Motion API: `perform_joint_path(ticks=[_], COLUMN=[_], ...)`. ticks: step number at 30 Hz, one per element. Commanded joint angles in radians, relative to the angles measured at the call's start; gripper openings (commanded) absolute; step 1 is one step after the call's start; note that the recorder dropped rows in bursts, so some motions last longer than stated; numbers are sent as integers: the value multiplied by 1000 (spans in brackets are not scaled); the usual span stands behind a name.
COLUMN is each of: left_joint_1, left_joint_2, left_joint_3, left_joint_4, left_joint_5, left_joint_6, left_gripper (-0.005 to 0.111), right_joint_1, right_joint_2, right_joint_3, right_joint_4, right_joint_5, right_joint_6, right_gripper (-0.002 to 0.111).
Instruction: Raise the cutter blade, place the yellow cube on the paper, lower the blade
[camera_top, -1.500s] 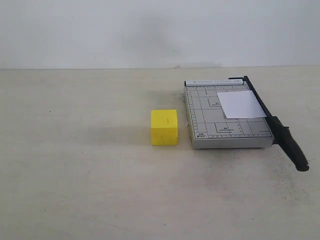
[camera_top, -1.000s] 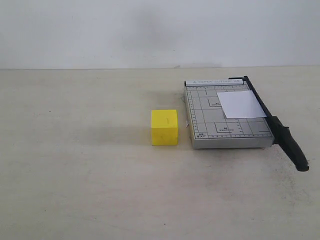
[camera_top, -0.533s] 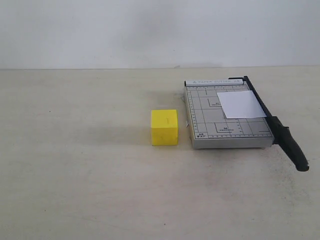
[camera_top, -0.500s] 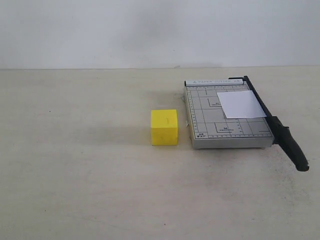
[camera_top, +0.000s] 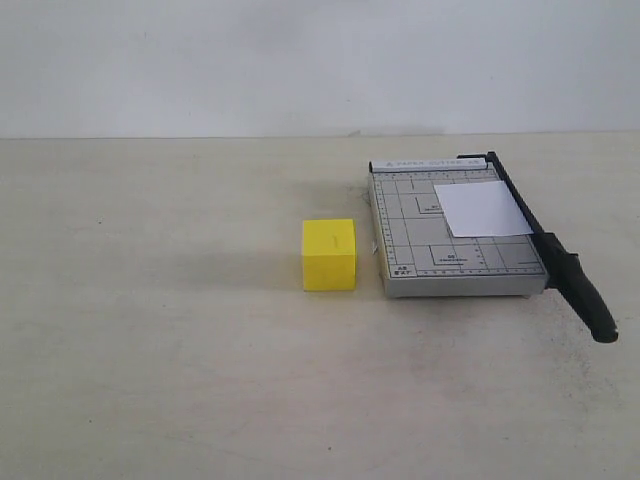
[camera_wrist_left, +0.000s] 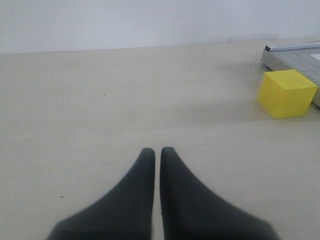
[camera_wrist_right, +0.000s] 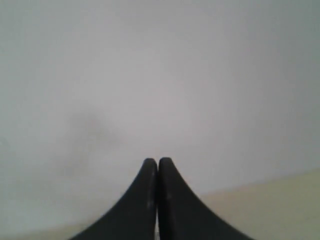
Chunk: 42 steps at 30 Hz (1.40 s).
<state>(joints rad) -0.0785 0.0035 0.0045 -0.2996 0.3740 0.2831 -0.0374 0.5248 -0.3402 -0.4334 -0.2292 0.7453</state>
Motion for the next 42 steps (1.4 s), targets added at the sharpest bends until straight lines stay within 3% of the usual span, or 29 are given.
perform_joint_path(ticks=[1,6,14,19,34,42], left_joint_1=[-4,-2,-2,-2,-2,-2], left_joint_2=[-4,-4,-4,-4,-4,-4], left_joint_3=[-5,-5,-5,-5,-5,-5], left_joint_4=[0,0,0,0,0,0], left_joint_5=[-15,-15,-15,-15,-15,-15], left_joint_6=[-6,-6,-6,-6,-6,-6], left_gripper=[4,4,4,4,4,4], right_joint_1=[0,10,138,140,140,140], right_joint_2=[400,595,777,895,1085,1066], right_joint_3=[-132,-246,-255,-255,-255,-255], right_joint_4=[-132,-181,-255,-255,-235,-234], right_joint_5=[48,130,312,308,314,374], right_joint_6=[55,99,35,-93,-94,-94], right_gripper=[0,1,47,59,54,0])
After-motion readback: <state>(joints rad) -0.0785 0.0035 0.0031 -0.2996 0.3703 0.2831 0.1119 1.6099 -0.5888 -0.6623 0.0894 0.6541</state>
